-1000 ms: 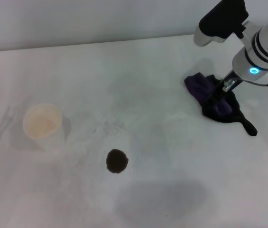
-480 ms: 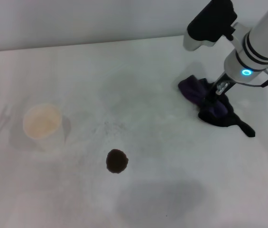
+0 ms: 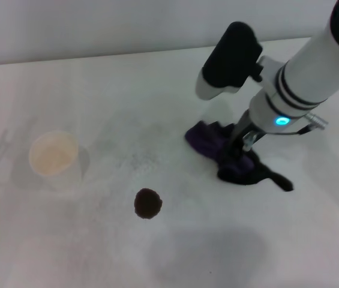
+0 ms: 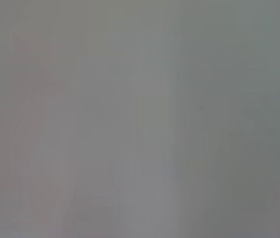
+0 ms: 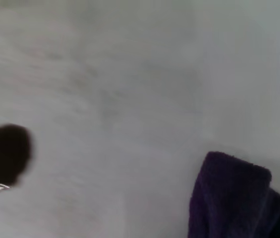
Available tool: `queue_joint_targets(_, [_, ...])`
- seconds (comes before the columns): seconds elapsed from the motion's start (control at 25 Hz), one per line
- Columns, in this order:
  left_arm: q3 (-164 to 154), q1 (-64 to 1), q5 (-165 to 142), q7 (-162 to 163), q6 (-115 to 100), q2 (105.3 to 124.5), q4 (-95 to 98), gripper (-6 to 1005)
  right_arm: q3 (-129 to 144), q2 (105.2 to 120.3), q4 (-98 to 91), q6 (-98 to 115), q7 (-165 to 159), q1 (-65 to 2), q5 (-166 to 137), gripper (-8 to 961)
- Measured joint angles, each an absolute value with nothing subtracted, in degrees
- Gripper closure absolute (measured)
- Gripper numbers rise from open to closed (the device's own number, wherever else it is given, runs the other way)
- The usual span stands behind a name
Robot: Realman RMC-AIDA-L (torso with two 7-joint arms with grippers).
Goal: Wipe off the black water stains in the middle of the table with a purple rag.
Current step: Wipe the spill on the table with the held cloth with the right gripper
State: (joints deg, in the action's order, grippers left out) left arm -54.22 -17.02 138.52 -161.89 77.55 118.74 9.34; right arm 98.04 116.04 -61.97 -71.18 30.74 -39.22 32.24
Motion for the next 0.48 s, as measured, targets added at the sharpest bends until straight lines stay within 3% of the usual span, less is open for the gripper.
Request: queue_joint_targets(0.48, [-54.15, -17.46, 138.83, -161.89, 74.33, 118.69, 12.41, 117, 115.62, 116.19, -72.2, -66.11, 13.82, -37.7, 40.46, 856])
